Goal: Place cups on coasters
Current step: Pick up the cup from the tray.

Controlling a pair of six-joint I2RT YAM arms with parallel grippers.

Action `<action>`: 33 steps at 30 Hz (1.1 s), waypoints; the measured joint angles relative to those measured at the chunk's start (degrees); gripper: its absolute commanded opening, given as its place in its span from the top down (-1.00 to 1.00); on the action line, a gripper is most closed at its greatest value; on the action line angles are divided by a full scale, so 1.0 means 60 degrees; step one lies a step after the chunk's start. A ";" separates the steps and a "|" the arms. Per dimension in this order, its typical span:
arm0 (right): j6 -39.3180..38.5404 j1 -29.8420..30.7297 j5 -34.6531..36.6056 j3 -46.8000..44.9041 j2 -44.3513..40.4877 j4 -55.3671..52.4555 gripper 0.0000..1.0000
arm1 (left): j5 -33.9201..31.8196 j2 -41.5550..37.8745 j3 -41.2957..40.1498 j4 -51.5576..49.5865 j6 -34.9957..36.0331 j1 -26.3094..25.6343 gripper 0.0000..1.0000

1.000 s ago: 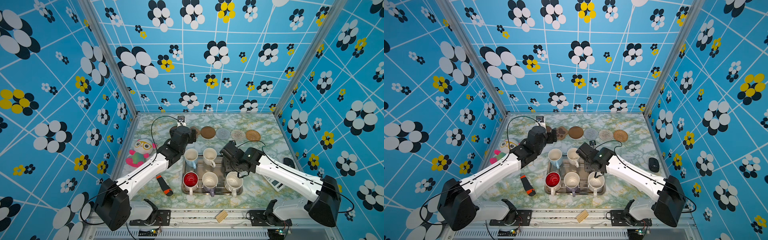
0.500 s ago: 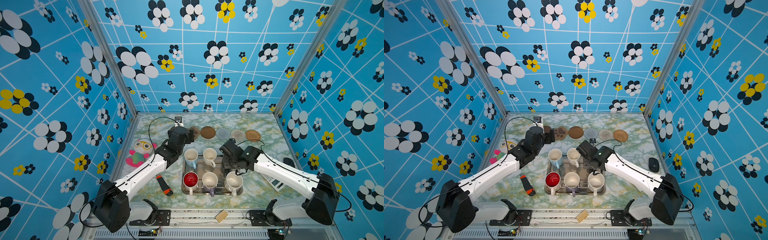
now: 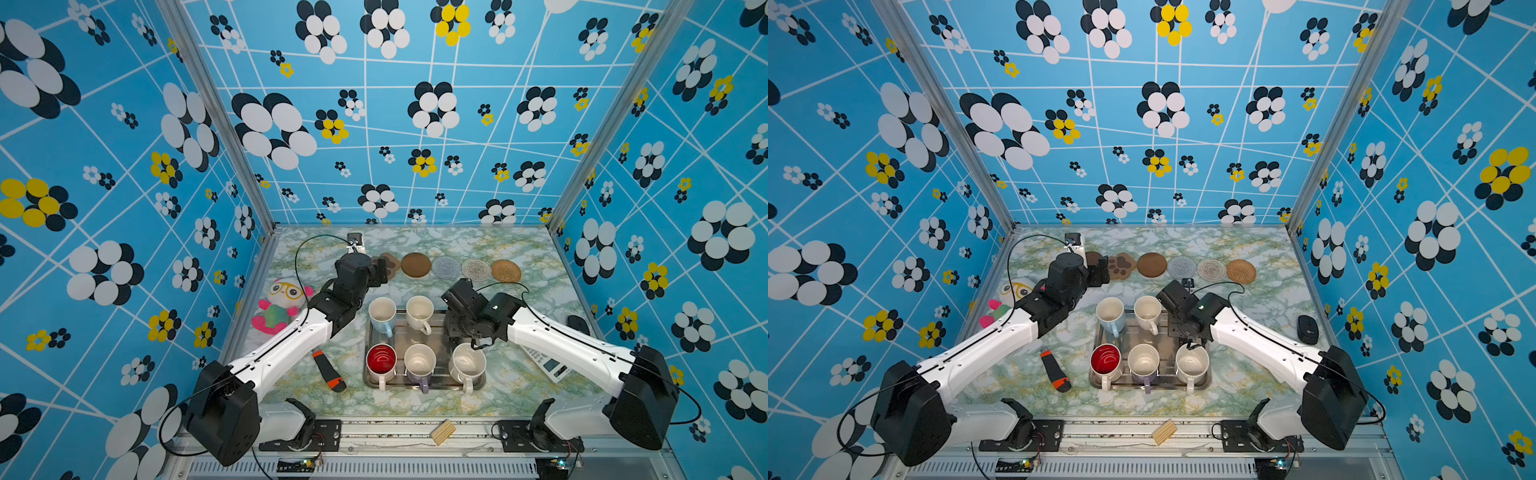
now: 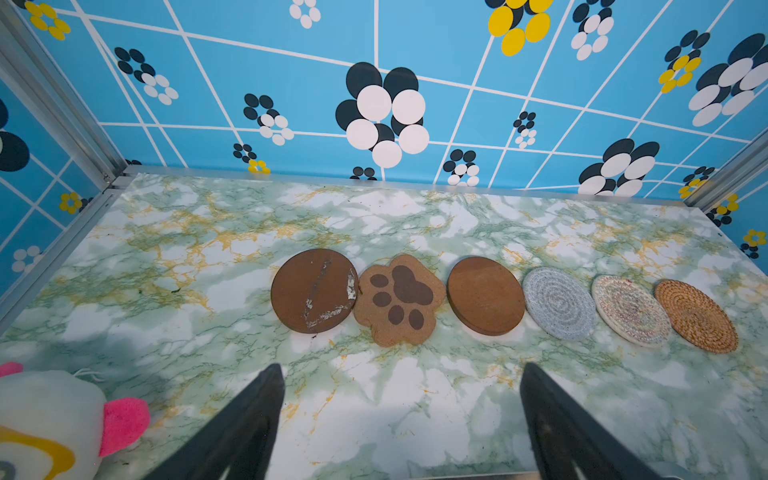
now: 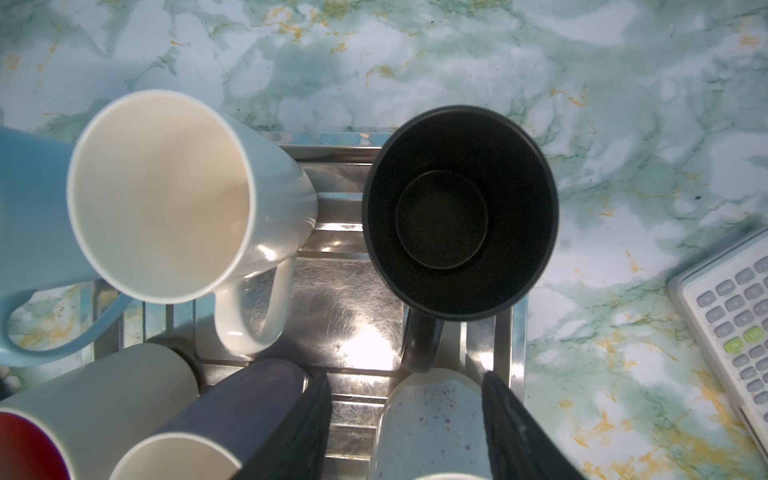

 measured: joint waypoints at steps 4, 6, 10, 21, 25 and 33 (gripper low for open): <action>-0.0004 -0.0076 -0.0098 0.0000 0.0029 0.0153 -0.22 | 0.0033 0.0000 0.0000 0.0011 0.0000 0.0018 -0.80; -0.0004 -0.0102 -0.0127 0.0000 0.0069 0.0175 -0.23 | 0.0051 0.0000 0.0000 0.0015 0.0000 0.0018 -0.80; 0.0000 -0.0131 -0.0182 -0.0007 0.0131 0.0215 -0.23 | 0.0076 0.0000 0.0000 0.0015 0.0000 0.0047 -0.80; 0.0004 -0.0211 -0.0335 -0.0204 0.0273 0.0390 -0.24 | 0.0073 0.0000 0.0000 0.0011 0.0000 0.0080 -0.80; 0.0004 -0.0262 -0.0339 -0.0219 0.0335 0.0423 -0.25 | 0.0069 -0.0098 -0.0051 0.0011 0.0004 0.0080 -0.80; 0.0004 -0.0328 -0.0342 -0.0222 0.0681 0.0444 -0.25 | 0.0066 -0.0386 -0.0251 0.0015 0.0004 0.0208 -0.80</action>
